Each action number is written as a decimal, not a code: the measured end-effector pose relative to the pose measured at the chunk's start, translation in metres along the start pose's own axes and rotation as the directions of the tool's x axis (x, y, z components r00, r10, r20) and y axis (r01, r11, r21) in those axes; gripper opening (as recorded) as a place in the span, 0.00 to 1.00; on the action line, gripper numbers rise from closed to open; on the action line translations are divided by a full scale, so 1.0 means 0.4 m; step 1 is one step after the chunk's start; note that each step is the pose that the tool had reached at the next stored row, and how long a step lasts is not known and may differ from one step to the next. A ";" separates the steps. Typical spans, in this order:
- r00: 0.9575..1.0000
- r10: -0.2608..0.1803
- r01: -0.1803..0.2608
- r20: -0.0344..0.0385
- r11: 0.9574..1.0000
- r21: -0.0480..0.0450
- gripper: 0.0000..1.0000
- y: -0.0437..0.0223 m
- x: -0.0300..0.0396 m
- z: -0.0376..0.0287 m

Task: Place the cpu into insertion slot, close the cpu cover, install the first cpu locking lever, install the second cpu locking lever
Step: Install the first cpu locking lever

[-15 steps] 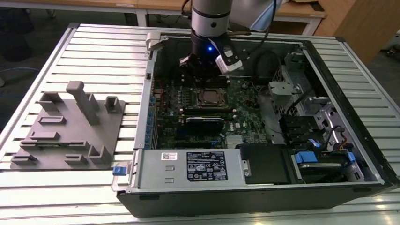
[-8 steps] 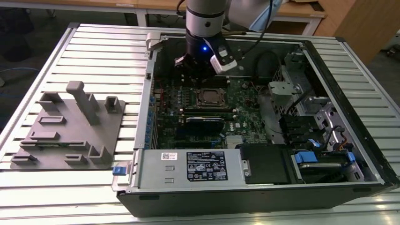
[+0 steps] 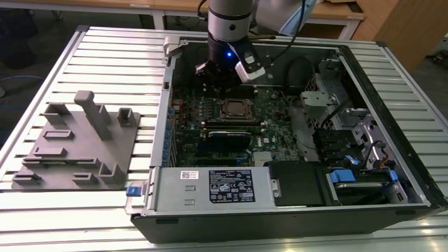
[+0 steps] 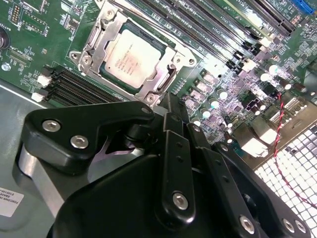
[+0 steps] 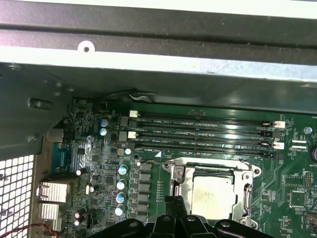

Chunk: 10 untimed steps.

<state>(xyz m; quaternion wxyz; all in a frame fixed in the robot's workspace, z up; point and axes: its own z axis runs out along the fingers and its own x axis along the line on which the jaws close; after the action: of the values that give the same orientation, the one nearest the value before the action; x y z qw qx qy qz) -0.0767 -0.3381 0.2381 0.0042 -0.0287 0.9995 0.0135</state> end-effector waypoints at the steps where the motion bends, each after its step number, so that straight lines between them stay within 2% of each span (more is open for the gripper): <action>1: 1.000 0.000 0.000 0.000 1.000 -0.001 0.10 0.000 0.000 0.000; 7: 1.000 0.000 0.000 0.001 1.000 -0.025 0.10 -0.002 0.000 0.000; 10: 1.000 0.000 0.000 0.002 1.000 -0.026 0.10 -0.002 0.000 0.000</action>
<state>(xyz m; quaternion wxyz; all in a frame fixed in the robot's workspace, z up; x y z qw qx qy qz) -0.0768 -0.3389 0.2381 0.0046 -0.0285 0.9992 0.0267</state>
